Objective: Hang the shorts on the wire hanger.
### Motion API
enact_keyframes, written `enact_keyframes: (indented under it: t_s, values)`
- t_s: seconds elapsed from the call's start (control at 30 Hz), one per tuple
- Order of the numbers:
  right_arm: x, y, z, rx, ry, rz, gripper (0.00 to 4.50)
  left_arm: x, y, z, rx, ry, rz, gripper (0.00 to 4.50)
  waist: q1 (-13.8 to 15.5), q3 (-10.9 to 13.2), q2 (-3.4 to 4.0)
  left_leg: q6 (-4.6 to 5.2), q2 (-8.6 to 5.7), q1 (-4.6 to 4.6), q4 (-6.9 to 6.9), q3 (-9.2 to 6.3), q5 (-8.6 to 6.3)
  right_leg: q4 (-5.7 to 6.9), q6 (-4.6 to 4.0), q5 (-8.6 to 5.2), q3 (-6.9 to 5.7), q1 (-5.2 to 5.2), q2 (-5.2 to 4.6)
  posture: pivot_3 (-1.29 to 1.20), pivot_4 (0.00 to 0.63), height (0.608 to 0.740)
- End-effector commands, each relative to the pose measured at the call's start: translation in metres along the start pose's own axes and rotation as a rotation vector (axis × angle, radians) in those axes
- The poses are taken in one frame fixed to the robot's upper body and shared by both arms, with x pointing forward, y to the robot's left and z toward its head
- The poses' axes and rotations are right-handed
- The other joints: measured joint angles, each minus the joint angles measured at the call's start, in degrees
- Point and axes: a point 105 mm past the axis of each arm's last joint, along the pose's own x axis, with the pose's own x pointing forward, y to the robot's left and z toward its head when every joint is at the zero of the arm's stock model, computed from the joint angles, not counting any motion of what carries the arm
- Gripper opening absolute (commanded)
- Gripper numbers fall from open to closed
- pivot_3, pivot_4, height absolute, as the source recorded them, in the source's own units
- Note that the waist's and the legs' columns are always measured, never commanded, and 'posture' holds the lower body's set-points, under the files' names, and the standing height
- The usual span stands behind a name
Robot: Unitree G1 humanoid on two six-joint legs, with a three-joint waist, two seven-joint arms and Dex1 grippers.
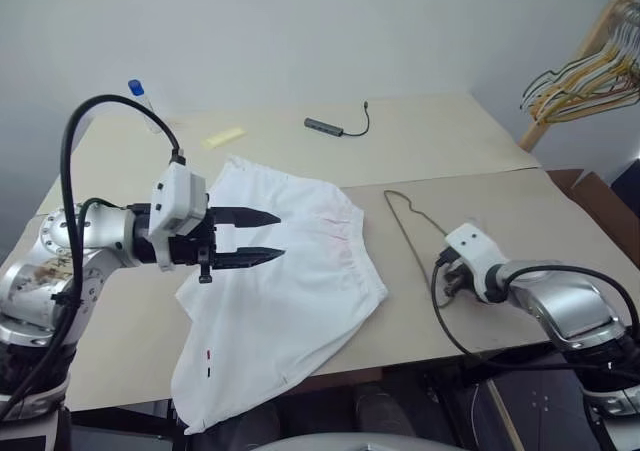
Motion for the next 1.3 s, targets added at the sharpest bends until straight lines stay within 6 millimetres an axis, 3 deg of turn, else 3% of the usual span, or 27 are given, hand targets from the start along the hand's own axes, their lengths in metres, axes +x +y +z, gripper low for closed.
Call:
enact_keyframes:
  t_s: [0.03,0.1,0.2,0.4,0.53,0.83,1.1,1.2,1.3]
  values:
    - [-0.015,-0.044,0.028,-0.168,-0.136,-0.233,0.04,0.005,0.013,0.01,0.06,-0.035,0.05,2.33,-0.14,0.02,0.05,0.0,-0.01,-0.12,0.0,0.01,0.0,0.02,-0.03,0.02,0.01,-0.12,0.0,-0.2,0.0,0.74]
    - [-0.023,-0.058,0.044,-0.343,-0.232,-0.343,0.04,0.011,0.022,0.014,0.068,-0.062,0.082,2.33,-0.41,0.03,0.06,0.0,-0.02,-0.29,0.03,0.01,0.0,0.05,-0.29,0.18,0.02,-0.28,-0.02,-0.21,0.0,0.74]
    - [-0.038,-0.064,0.071,-0.537,-0.399,-0.43,0.04,0.021,0.038,0.019,0.074,-0.097,0.132,2.33,-0.96,0.03,0.06,0.01,-0.03,-0.43,0.09,0.01,-0.01,0.06,-0.35,0.22,-0.01,-0.36,-0.01,-0.21,0.0,0.74]
    - [-0.057,-0.042,0.102,-1.151,-0.689,-0.519,0.04,0.033,0.068,0.036,0.016,-0.156,0.172,2.33,-2.7,0.05,0.08,0.05,-0.07,-0.54,0.28,0.0,-0.05,0.05,-0.26,0.25,-0.01,-0.36,-0.06,-0.23,0.0,0.74]
    - [-0.064,-0.035,0.111,-1.39,-0.817,-0.547,0.04,0.037,0.081,0.036,-0.049,-0.081,0.145,2.33,-4.37,0.05,0.09,0.07,-0.09,-0.55,0.3,0.0,-0.07,0.02,-0.23,0.27,0.01,-0.36,-0.07,-0.24,0.0,0.74]
    - [-0.085,-0.026,0.141,-1.551,-1.044,-0.618,0.04,0.057,0.09,0.0,-0.117,0.162,-0.008,2.33,-7.84,0.06,0.11,0.09,-0.15,-0.54,0.29,-0.22,-0.08,0.08,-0.24,0.27,0.0,-0.33,-0.07,-0.26,0.0,0.74]
    - [-0.091,-0.03,0.153,-1.588,-1.045,-0.658,0.04,0.065,0.075,-0.03,-0.081,0.359,-0.145,2.33,-9.92,0.07,0.13,0.1,-0.21,-0.54,0.3,-0.73,-0.08,0.16,-0.22,0.26,-0.01,-0.32,-0.1,-0.28,0.0,0.74]
    - [-0.092,-0.033,0.155,-1.588,-1.033,-0.678,0.0,0.064,0.072,-0.034,-0.093,0.365,-0.157,1.81,-10.27,0.07,0.13,0.1,-0.26,-0.52,0.3,-0.74,-0.07,0.2,-0.21,0.26,0.0,-0.32,-0.15,-0.29,0.0,0.74]
    - [-0.09,-0.035,0.154,-1.595,-1.017,-0.683,0.0,0.064,0.071,-0.032,-0.101,0.353,-0.158,0.92,-10.63,0.07,0.13,0.1,-0.25,-0.49,0.31,-0.76,-0.07,0.24,-0.21,0.26,0.01,-0.31,-0.15,-0.28,0.0,0.74]
